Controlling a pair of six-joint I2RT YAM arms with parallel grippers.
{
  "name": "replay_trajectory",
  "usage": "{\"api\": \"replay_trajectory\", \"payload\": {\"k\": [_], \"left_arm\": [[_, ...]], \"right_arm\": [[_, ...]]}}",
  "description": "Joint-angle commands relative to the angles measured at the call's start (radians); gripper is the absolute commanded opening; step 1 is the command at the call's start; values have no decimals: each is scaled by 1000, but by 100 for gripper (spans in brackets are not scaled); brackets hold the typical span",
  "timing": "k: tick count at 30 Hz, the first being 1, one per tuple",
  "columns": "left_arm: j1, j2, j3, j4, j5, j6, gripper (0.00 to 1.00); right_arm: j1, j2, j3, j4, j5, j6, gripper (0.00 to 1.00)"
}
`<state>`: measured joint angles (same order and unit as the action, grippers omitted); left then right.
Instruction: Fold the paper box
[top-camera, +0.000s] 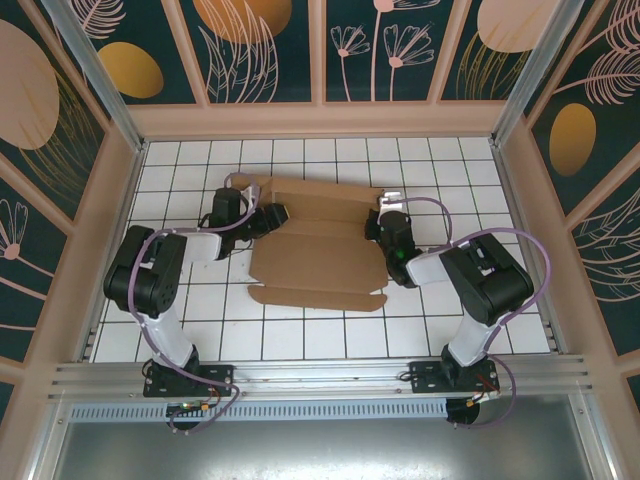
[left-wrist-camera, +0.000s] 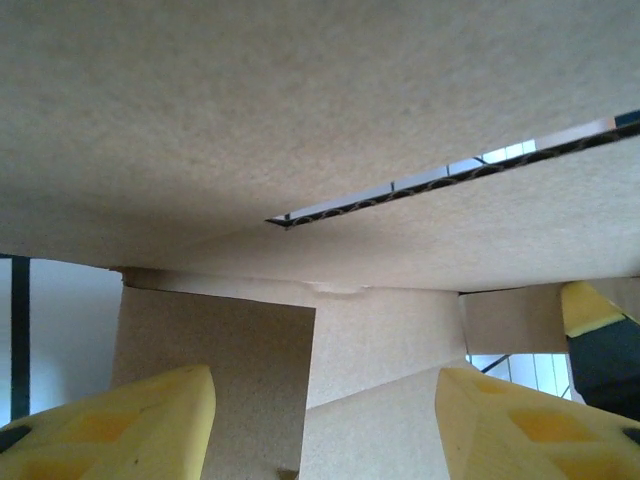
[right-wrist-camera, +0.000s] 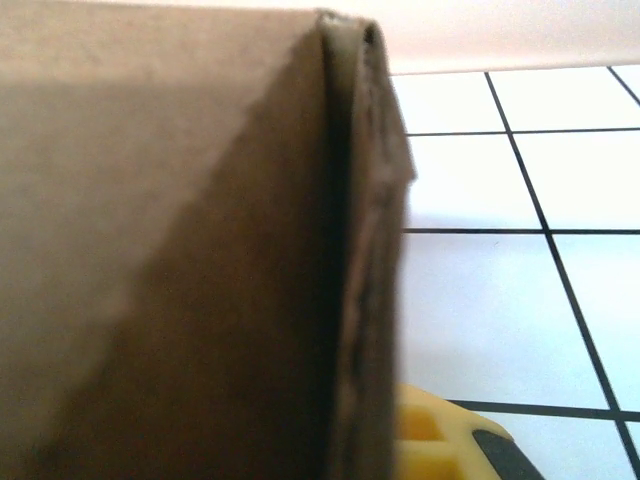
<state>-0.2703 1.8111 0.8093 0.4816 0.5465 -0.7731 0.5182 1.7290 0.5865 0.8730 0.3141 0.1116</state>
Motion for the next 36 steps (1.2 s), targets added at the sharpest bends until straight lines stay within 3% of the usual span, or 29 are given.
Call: {"api": "replay_trajectory", "payload": {"k": [1,8,24,29,31,34,36], "left_arm": [[-18,45,-8,23,51,-43,59],[-17,-87,-4,-97,-36,14,60],[-15,-538,-186,-411,-279,26,61],[-15,-779,-142,-529,-498,162,65],[-16,-849,-139,-485,-602,238,69],[-16,-788,-88,-476,-614,399,66],[-15,-749,-59,-459,-686,467,67]], "right_arm": [[23,15,-5,-90,-31,7,0],[22,-2,1,-124,-1,-1,0],[-39,-47,17,-158,-23,-9,0],[-45,-55,7,-143,-53,-27,0],[-42,-53,4,-136,-65,-43,0],[-40,-52,4,-135,-94,-70,1],[-38,-54,4,-135,-97,-84,2]]}}
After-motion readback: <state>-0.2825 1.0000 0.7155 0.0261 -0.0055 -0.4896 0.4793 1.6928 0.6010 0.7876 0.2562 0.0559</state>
